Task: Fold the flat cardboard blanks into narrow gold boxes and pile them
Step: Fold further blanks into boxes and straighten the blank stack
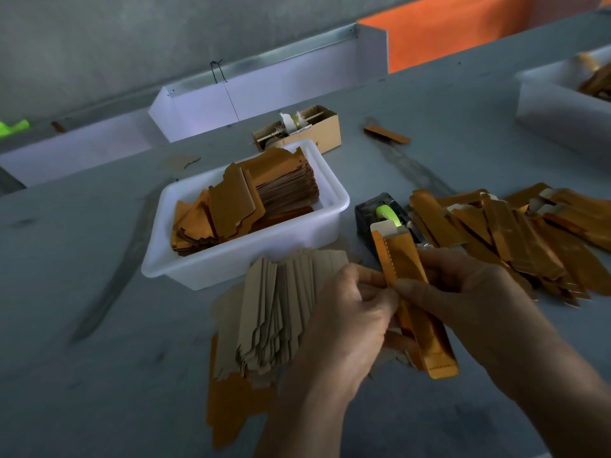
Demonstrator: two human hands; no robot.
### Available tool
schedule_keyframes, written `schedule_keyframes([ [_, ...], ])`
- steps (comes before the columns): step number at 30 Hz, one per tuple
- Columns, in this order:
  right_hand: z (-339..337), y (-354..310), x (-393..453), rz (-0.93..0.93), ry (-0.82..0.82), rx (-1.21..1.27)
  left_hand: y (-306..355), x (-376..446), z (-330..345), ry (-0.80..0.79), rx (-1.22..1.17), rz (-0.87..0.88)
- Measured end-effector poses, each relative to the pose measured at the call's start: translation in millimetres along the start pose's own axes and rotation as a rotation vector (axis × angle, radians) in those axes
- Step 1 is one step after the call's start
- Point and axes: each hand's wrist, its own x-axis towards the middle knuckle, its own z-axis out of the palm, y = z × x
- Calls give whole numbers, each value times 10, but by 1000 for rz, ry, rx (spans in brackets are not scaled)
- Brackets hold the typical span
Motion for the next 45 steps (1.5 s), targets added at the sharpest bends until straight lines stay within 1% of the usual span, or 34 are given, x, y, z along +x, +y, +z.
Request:
schedule_keyframes([
  [2,-20,34,11,-2,24,22,-2,-4,-1,-18,-52,-19],
  [5,-41,89,24,50,-1,106,4,-1,-18,-41,-138,-47],
  [8,-37,105,34,84,-23,144,12,-9,-32,-57,-140,-76],
  [10,-54,105,52,101,-10,153,46,-20,-53,-55,-121,-64],
  [11,-80,94,69,106,25,150,61,-25,-72,-2,-70,-30],
  [12,-130,97,101,93,85,97,59,-17,-109,113,73,33],
  [14,-268,132,219,4,242,-193,39,-1,-236,463,528,159],
  [15,-345,153,287,-44,317,-361,38,-22,-326,618,718,185],
  [16,-428,181,362,-69,386,-502,15,-38,-427,717,842,168],
  [17,-509,225,439,-75,442,-617,-35,-42,-531,760,902,100],
  [19,-647,339,578,-37,486,-771,-163,-24,-717,721,955,-107],
  [21,-733,430,674,50,478,-861,-275,9,-810,640,927,-230],
  [23,-755,463,710,122,476,-922,-348,27,-800,577,909,-252],
  [26,-717,449,692,161,538,-976,-333,41,-731,572,1032,-241],
  [28,-705,449,642,105,593,-957,-276,38,-701,622,1109,-260],
  [30,-691,431,573,-8,650,-908,-228,34,-685,693,1141,-258],
  [34,-580,348,412,-214,698,-824,-203,17,-638,778,1164,-165],
  [37,-462,268,297,-304,666,-740,-186,19,-588,826,1116,-106],
  [39,-385,214,213,-360,637,-702,-170,11,-543,836,1085,-34],
  [41,-299,138,122,-366,576,-635,-165,12,-456,814,1078,50],
  [42,-239,110,72,-338,509,-572,-173,12,-388,780,1085,83],
  [44,-67,95,-21,-212,316,-377,-229,25,-247,689,1059,116],
  [45,25,98,-47,-132,227,-256,-244,28,-190,646,1003,108],
])
